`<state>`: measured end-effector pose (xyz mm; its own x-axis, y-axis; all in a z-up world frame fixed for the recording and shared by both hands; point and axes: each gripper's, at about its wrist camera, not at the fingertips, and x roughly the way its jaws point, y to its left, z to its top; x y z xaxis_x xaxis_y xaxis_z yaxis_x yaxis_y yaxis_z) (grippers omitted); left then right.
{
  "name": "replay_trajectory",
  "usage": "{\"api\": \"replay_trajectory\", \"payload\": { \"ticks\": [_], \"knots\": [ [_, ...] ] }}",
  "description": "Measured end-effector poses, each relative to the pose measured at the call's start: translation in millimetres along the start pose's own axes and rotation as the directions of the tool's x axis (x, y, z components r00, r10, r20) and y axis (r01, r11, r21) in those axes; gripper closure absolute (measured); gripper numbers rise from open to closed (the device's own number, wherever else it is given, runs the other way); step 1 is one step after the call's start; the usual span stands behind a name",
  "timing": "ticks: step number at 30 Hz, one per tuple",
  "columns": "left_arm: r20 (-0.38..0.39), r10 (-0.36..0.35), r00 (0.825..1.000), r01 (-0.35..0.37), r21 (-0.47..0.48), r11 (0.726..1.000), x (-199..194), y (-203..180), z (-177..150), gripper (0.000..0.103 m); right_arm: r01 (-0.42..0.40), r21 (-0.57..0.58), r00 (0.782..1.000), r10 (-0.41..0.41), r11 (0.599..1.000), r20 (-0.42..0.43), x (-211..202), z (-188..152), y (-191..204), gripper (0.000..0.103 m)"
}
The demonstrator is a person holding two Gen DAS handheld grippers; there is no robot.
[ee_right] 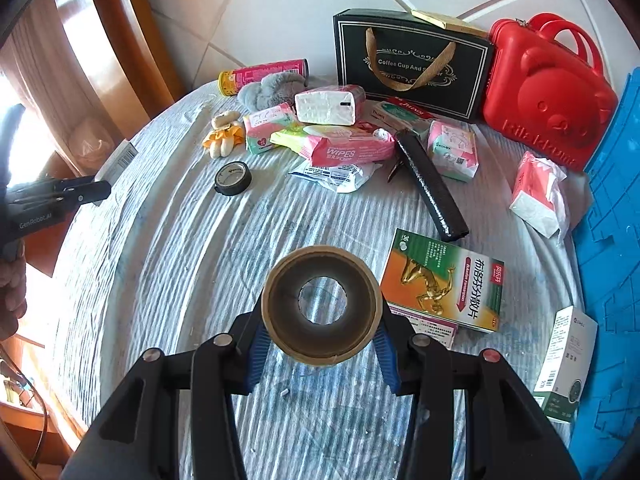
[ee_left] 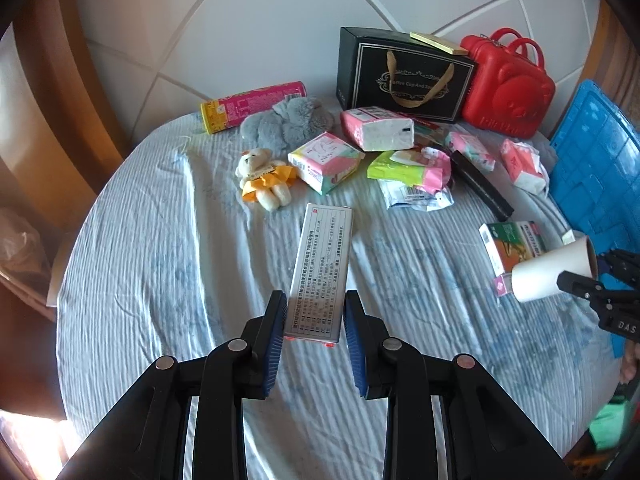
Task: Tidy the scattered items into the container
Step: 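Lift the white box and lint roller and carry them over the blue bin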
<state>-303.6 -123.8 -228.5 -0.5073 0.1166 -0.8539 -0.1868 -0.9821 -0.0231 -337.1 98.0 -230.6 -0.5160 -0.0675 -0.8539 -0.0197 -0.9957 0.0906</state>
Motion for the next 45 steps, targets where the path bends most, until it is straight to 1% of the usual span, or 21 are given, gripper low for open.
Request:
{"api": "replay_trajectory", "payload": {
  "ticks": [5,13,20,26,34,40,45],
  "knots": [
    [0.022,0.001,1.0,-0.001,-0.032,0.999,-25,-13,-3,0.075,-0.008,-0.005,0.999,0.008,1.0,0.038,-38,-2,-8,0.059],
    [0.055,0.002,0.998,-0.001,-0.014,1.0,-56,-50,2,0.075,-0.029,-0.019,0.996,0.031,0.999,0.084,-93,-14,-29,0.059],
    [0.095,-0.018,0.995,0.016,0.029,0.999,-87,-98,16,0.075,-0.047,0.0,0.988,0.047,0.999,0.146,-144,-25,-59,0.059],
    [0.134,-0.039,0.99,0.031,0.065,0.997,-112,-146,33,0.075,-0.042,0.002,0.98,0.041,0.999,0.192,-186,-34,-88,0.059],
    [0.199,-0.116,0.973,0.092,0.126,0.988,-149,-230,61,0.075,-0.043,0.032,0.963,0.033,0.999,0.267,-242,-39,-135,0.059],
    [0.253,-0.176,0.951,0.131,0.184,0.974,-176,-299,89,0.075,-0.033,0.059,0.947,0.012,0.998,0.322,-283,-49,-170,0.059],
    [0.286,-0.243,0.927,0.167,0.266,0.949,-194,-362,113,0.075,-0.019,0.093,0.924,-0.018,0.996,0.382,-321,-61,-200,0.059]
  ]
}}
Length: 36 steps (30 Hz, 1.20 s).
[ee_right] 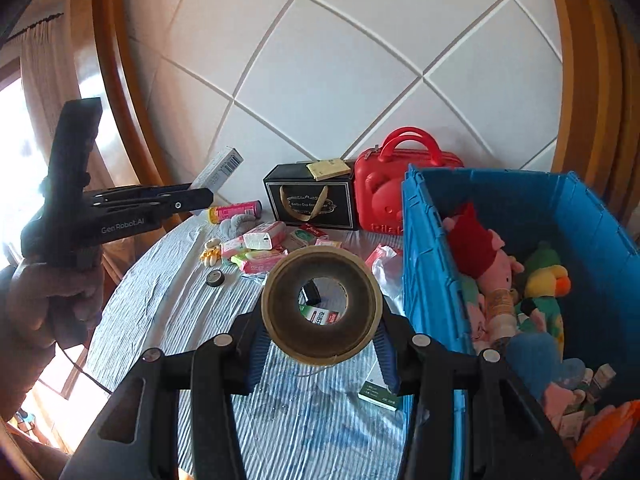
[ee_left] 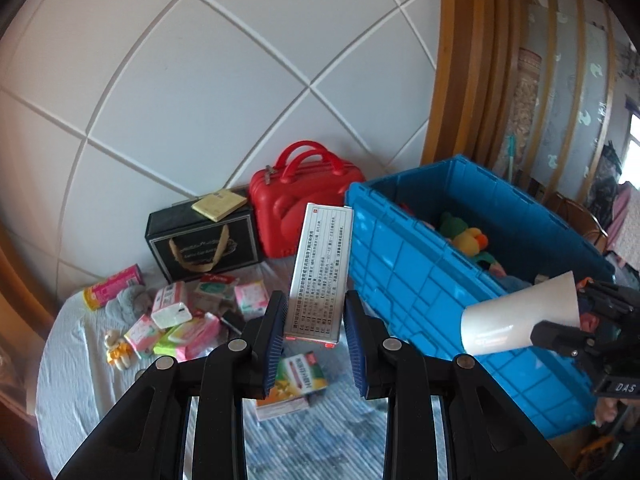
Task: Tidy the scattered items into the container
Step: 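Lift the white box and lint roller and carry them over the blue bin, then open both tools over the blue bin to drop box and roller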
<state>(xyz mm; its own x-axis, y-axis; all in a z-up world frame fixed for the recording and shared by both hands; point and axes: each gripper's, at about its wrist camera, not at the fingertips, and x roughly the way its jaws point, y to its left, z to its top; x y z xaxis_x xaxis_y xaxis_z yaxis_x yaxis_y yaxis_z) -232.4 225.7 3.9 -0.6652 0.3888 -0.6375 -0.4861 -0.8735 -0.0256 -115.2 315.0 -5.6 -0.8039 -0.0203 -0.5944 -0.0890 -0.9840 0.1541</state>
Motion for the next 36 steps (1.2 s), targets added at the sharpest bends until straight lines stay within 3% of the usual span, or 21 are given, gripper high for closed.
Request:
{"api": "replay_trajectory", "payload": {
  "ticks": [7,19,28,36],
  "knots": [
    [0.034,-0.094,0.995,0.09,0.105,0.99,14,-81,47,0.075,0.087,0.051,0.992,-0.091,0.995,0.087,-52,3,-47,0.059],
    [-0.001,-0.215,0.977,0.21,0.22,0.953,55,-197,88,0.075,0.219,0.175,0.969,-0.235,0.96,0.072,-94,-16,-133,0.059],
    [-0.034,-0.24,0.97,0.24,0.26,0.935,94,-255,110,0.075,0.325,0.249,0.94,-0.341,0.912,0.022,-107,-31,-189,0.059],
    [-0.028,-0.256,0.966,0.254,0.268,0.929,110,-289,135,0.074,0.394,0.282,0.91,-0.414,0.875,0.011,-113,-24,-228,0.059]
  ]
}}
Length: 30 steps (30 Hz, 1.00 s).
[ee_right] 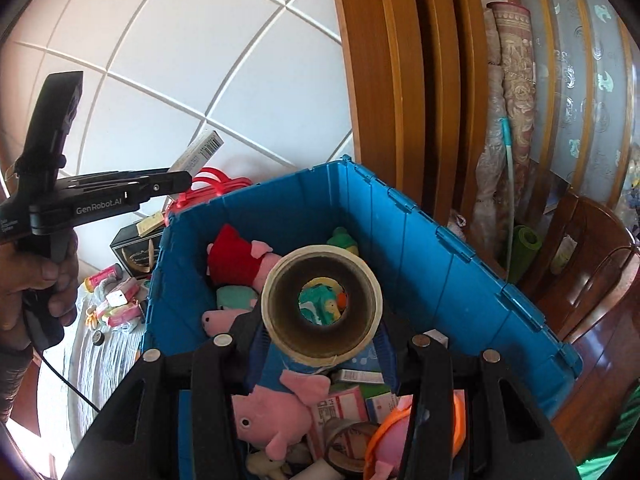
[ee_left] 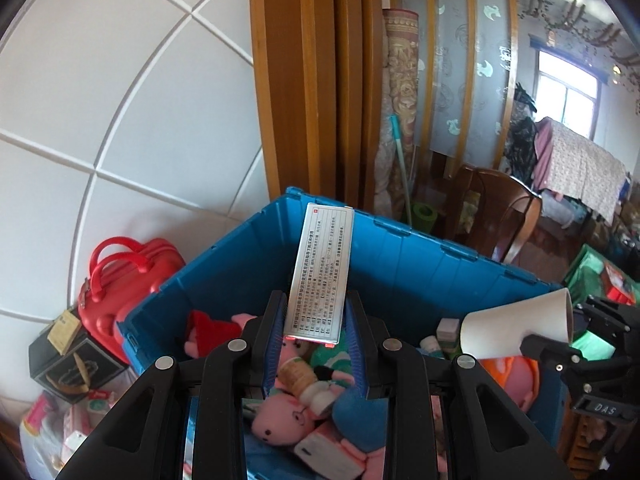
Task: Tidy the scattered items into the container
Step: 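Open both tools over the blue bin to drop box and roller, then move both tools back over the table toward the medicine boxes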
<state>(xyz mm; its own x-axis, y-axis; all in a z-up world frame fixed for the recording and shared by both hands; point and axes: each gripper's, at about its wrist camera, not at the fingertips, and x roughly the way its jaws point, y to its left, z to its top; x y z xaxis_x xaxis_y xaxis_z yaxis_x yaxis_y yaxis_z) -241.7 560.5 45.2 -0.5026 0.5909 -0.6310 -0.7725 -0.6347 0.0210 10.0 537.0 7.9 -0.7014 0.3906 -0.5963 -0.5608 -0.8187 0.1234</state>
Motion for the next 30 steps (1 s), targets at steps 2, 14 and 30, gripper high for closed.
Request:
{"api": "replay_trajectory", "payload": {
  "ticks": [2,14,30],
  "knots": [
    [-0.018,-0.023,1.0,0.023,-0.01,1.0,6,-1,6,0.073,0.031,0.011,0.999,-0.031,0.999,0.013,3,5,-7,0.058],
    [-0.066,0.056,0.996,-0.065,-0.143,0.988,14,45,-25,0.001,-0.015,0.002,0.999,0.015,1.0,0.029,11,6,-8,0.0],
    [-0.286,0.317,0.904,-0.398,-0.292,0.87,-67,195,-211,0.001,-0.286,-0.225,0.957,0.289,0.931,-0.022,15,-19,158,0.0]
  ]
}}
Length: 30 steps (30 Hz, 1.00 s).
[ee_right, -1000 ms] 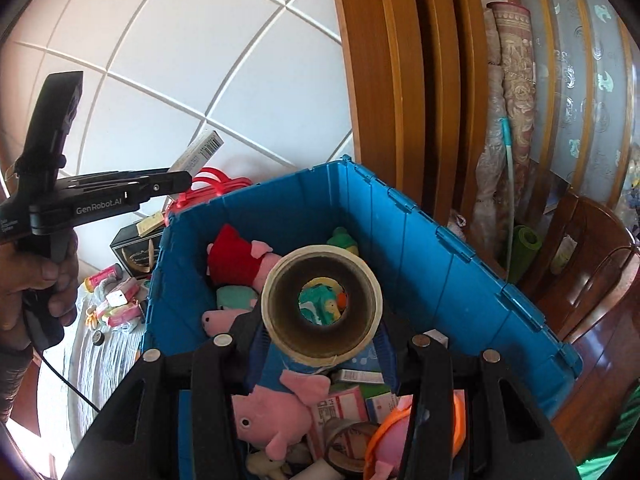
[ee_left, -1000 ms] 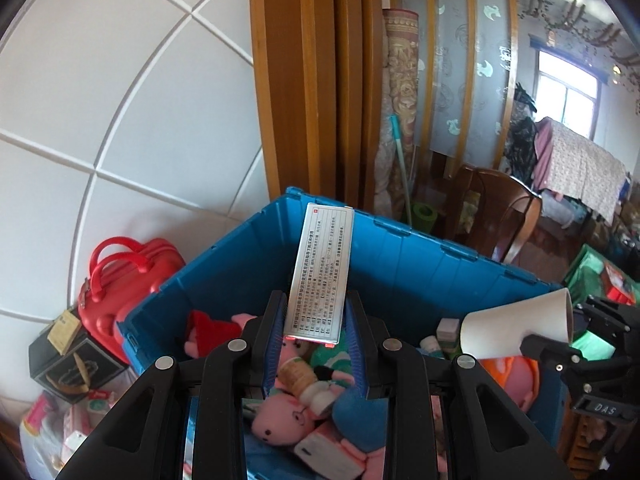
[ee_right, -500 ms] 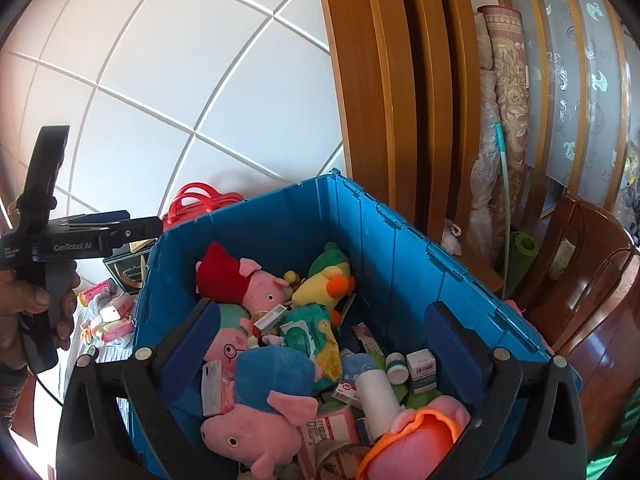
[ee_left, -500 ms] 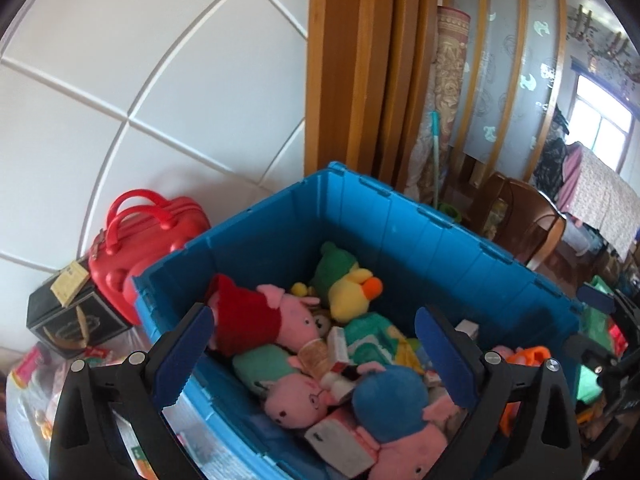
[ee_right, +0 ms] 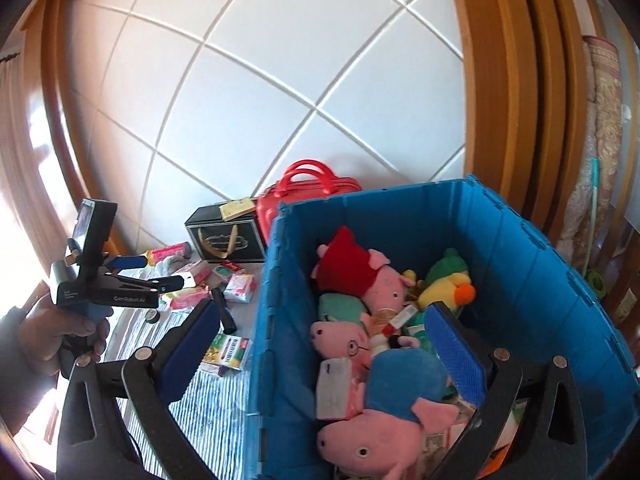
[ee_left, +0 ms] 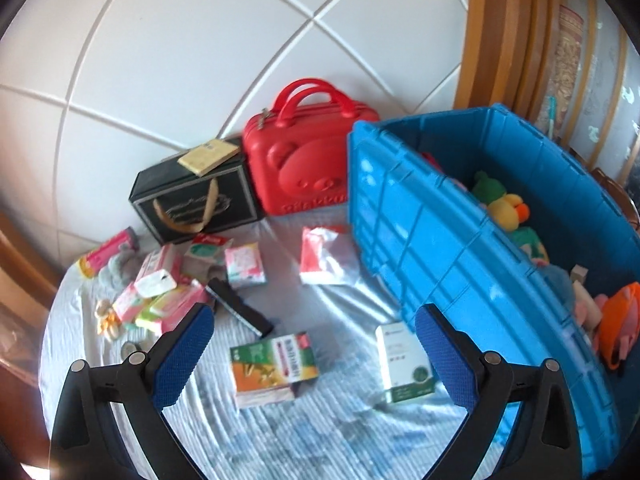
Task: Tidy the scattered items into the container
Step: 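Move both tools back over the table toward the medicine boxes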
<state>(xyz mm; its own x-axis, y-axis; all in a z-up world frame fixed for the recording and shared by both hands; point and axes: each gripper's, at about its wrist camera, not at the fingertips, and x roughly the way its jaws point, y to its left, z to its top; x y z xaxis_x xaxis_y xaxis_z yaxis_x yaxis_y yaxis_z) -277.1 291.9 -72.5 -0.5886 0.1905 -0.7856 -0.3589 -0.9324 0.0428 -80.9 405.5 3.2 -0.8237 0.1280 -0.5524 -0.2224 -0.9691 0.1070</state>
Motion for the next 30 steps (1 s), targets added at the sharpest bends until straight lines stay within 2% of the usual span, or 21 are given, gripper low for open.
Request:
{"api": "replay_trajectory", "payload": {
  "ticks": [5,9,12,18,22,25,30],
  "knots": [
    [-0.073,0.012,0.997,-0.015,-0.04,0.999,14,46,-49,0.001,-0.074,-0.095,0.997,0.07,0.993,-0.043,22,-17,71,0.0],
    [-0.128,0.01,0.992,-0.016,-0.048,0.999,31,73,-79,0.001,-0.074,-0.121,0.995,0.065,0.99,-0.078,45,-42,112,0.0],
    [-0.173,0.004,0.985,-0.011,-0.042,0.999,49,89,-99,0.001,-0.039,-0.108,0.992,0.026,0.993,-0.12,71,-72,130,0.0],
    [-0.255,-0.034,0.966,0.04,0.021,0.999,98,106,-139,0.001,0.093,-0.05,0.974,-0.101,0.994,-0.202,133,-151,145,0.0],
    [-0.309,-0.051,0.95,0.075,0.066,0.995,140,111,-161,0.001,0.219,0.044,0.941,-0.199,0.975,-0.274,183,-200,130,0.0],
    [-0.341,-0.067,0.938,0.097,0.073,0.993,171,111,-174,0.001,0.299,0.106,0.912,-0.252,0.948,-0.323,216,-225,114,0.0],
    [-0.37,-0.094,0.924,0.106,0.012,0.994,217,105,-190,0.001,0.389,0.064,0.883,-0.352,0.919,-0.311,254,-245,103,0.0]
  ]
}}
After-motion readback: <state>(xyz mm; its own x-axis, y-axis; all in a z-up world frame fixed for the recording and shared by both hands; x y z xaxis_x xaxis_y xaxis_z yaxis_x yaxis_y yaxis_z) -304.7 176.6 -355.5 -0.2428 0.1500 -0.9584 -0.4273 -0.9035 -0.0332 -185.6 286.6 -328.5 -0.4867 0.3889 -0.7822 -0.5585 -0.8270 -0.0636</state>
